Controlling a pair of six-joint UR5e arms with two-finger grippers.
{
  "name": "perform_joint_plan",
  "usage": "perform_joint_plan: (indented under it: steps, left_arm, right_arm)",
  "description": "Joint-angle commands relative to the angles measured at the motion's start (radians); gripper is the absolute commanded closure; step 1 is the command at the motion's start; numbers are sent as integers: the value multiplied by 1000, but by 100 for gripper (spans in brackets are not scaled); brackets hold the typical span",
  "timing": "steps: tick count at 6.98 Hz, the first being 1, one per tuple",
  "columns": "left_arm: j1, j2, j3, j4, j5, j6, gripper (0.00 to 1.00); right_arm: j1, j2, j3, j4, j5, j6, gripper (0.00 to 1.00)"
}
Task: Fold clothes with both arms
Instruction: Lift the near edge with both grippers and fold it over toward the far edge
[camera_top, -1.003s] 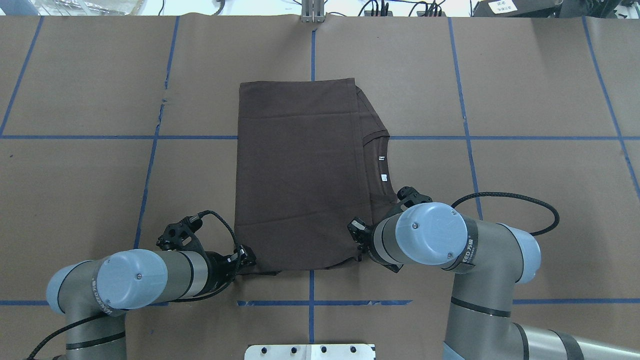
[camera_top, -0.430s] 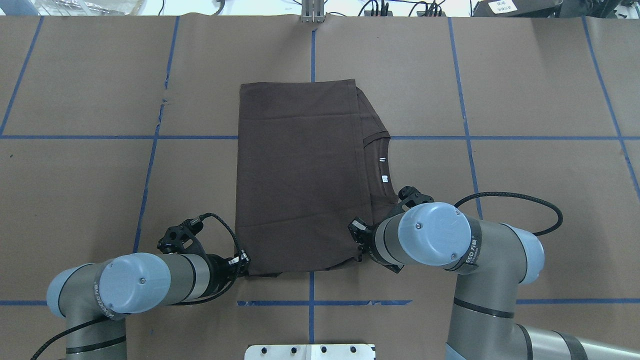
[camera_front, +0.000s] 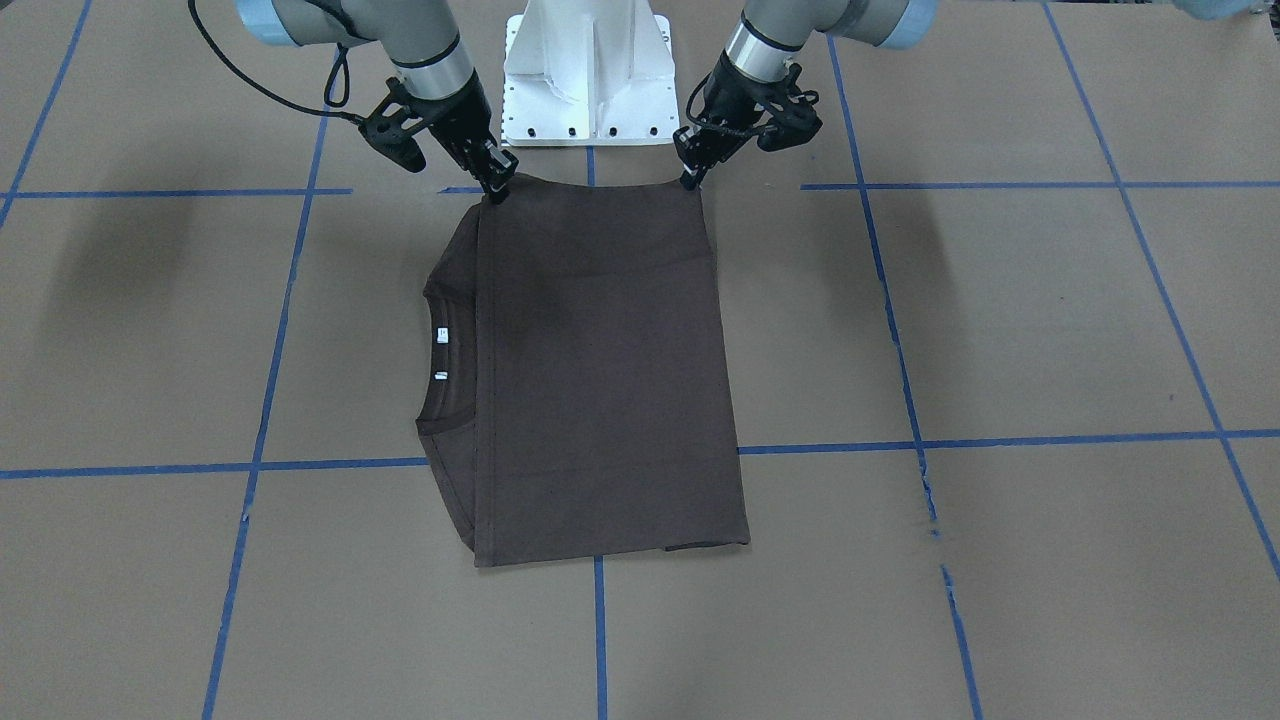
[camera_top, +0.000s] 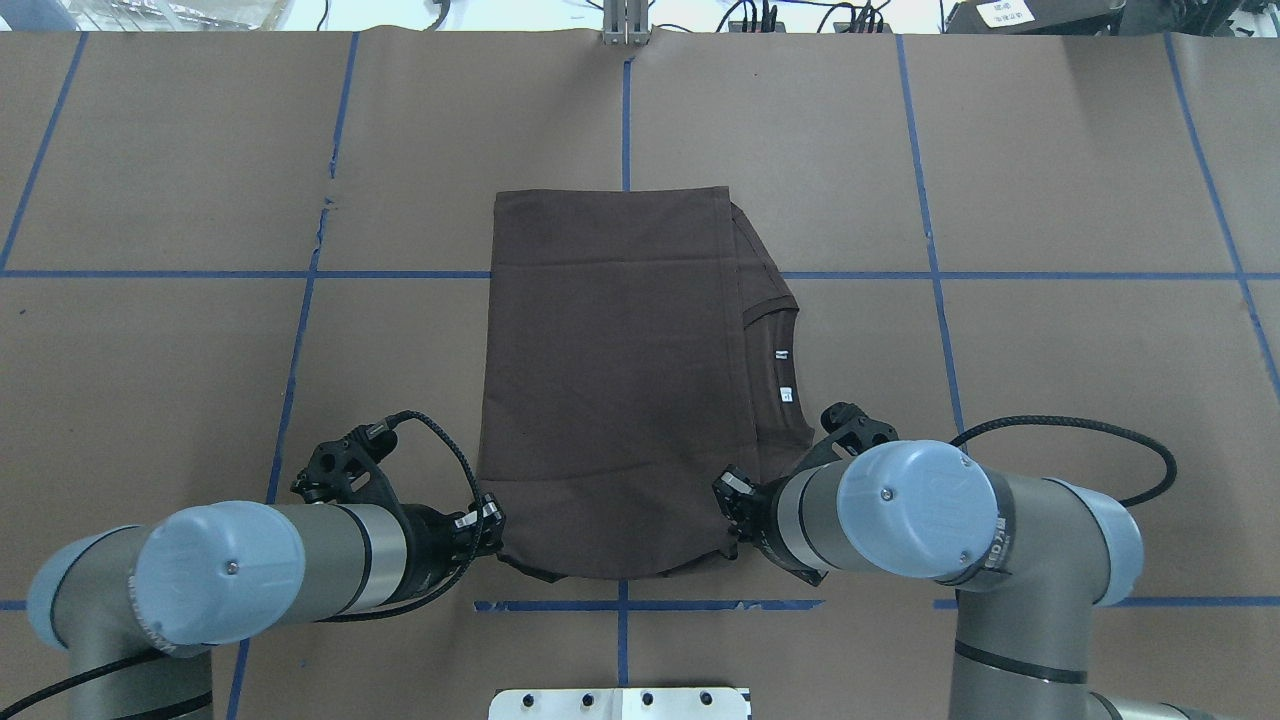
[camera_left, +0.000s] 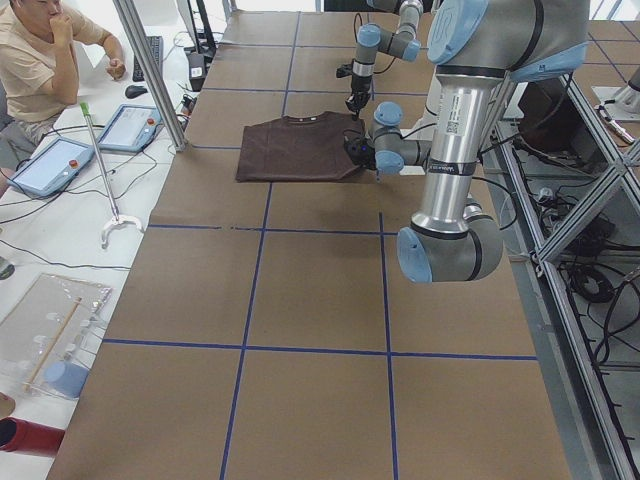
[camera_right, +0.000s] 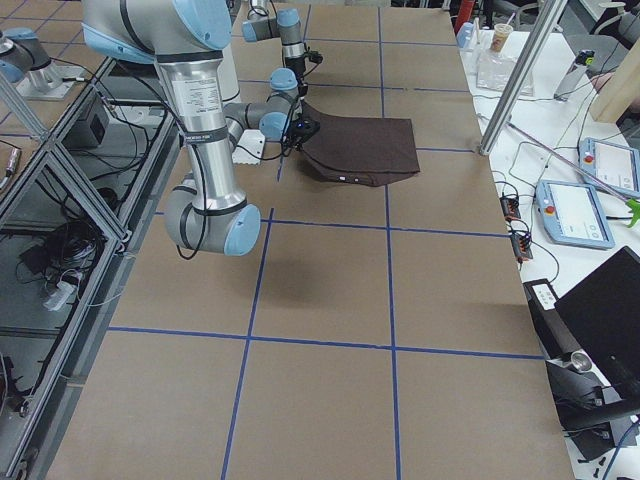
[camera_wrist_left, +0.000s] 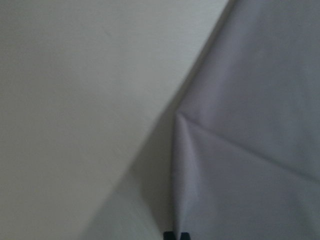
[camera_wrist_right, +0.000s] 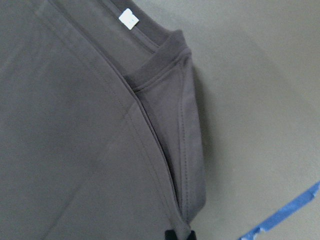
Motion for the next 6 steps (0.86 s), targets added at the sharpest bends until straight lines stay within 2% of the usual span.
perform_joint_plan:
  steps: [1, 3, 6]
  left_arm:
    - [-37, -29, -100, 74, -2, 7, 100]
    - [-186, -156, 19, 71, -8, 35, 100]
    - [-309, -242, 177, 58, -4, 202, 100]
  right_arm:
    - [43, 30, 96, -118, -4, 18, 100]
    - [204, 134, -27, -116, 0, 5, 100]
    - [341, 260, -231, -80, 65, -2, 100]
